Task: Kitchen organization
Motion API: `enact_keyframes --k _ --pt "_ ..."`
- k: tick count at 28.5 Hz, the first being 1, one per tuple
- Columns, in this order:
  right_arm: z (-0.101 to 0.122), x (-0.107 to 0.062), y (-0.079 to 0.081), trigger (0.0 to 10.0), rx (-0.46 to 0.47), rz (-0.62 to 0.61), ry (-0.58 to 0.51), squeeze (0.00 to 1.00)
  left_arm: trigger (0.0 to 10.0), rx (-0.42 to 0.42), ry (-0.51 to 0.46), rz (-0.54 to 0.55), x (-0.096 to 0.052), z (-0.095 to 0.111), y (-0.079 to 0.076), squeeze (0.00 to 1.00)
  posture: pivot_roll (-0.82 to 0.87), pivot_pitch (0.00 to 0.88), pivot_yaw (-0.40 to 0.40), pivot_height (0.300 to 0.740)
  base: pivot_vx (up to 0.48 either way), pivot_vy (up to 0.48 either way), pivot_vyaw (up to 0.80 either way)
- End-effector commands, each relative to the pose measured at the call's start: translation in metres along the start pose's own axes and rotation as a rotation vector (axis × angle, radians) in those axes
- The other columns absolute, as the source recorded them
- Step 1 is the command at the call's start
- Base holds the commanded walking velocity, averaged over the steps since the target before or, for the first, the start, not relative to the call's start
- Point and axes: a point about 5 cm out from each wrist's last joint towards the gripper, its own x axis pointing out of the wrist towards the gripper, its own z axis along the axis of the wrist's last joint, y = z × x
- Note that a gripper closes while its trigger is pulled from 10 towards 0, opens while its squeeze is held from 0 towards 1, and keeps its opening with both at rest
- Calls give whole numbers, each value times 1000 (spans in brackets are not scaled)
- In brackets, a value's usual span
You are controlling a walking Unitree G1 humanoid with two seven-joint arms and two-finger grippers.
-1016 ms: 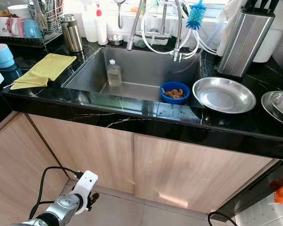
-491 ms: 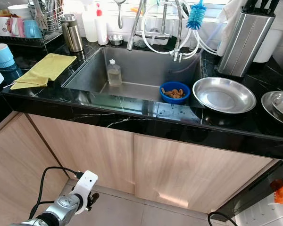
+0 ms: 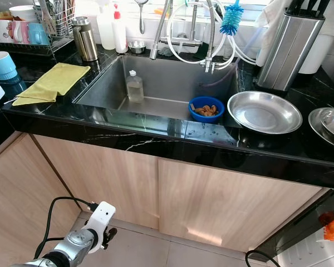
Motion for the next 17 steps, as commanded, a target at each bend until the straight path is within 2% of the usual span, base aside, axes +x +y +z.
enact_keyframes --k 1,6,9,17 --pt "0 1 11 10000 -23 25 15 0 10000 -23 90 41 -8 -32 10 0 36 0 -65 740 0 0 0" --pt "1 2 17 10000 -24 32 13 0 10000 -22 90 40 -8 -33 9 0 38 0 -66 740 0 0 0" --pt "-6 1 22 10000 -22 39 19 0 10000 -17 90 36 -7 -32 7 0 39 0 -64 740 0 0 0" --pt "-2 1 20 10000 -30 37 11 0 10000 -27 96 36 -7 -34 2 0 53 0 -83 740 0 0 0"
